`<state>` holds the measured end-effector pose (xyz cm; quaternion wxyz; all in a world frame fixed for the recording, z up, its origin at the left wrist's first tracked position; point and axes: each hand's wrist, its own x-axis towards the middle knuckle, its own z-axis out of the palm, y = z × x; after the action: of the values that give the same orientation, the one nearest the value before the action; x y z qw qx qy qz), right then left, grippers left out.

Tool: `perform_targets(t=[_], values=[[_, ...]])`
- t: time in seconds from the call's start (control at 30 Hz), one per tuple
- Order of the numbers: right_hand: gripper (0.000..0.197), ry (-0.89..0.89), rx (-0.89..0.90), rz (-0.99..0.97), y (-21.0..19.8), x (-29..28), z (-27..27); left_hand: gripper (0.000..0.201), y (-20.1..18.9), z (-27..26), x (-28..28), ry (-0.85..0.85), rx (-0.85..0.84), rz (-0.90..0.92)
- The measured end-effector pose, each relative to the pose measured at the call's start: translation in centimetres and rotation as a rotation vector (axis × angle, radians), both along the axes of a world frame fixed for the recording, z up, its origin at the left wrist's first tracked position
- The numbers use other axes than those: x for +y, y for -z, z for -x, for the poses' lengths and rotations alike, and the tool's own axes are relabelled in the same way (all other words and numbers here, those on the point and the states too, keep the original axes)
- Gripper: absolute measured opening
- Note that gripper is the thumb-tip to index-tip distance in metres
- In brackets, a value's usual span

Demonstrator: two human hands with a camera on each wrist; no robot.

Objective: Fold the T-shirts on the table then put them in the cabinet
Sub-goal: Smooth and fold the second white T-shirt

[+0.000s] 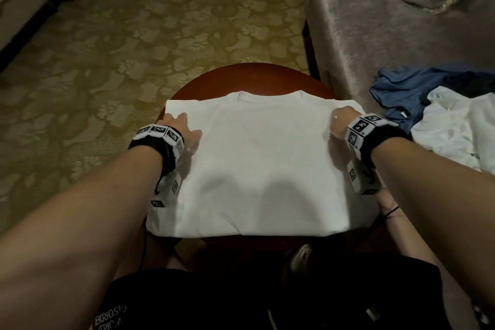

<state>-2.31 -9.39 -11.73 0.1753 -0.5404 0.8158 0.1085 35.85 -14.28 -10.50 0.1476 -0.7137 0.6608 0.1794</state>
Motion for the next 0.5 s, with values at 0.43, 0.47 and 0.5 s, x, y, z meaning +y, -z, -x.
perform_targets(t=[0.43, 0.47, 0.5], values=[[0.068, -0.046, -0.031, -0.028, -1.9, 4.0, -4.8, 0.082, 0.7, -1.1, 2.8, -0.152, 0.037, -0.031], [0.069, -0.085, -0.051, -0.045, -1.9, 4.3, -5.8, 0.086, 0.7, -1.3, 2.9, -0.174, 0.054, -0.026], [0.071, -0.127, -0.067, -0.068, -1.9, 4.5, -6.8, 0.092, 0.5, -1.3, 3.1, -0.208, 0.068, -0.037]])
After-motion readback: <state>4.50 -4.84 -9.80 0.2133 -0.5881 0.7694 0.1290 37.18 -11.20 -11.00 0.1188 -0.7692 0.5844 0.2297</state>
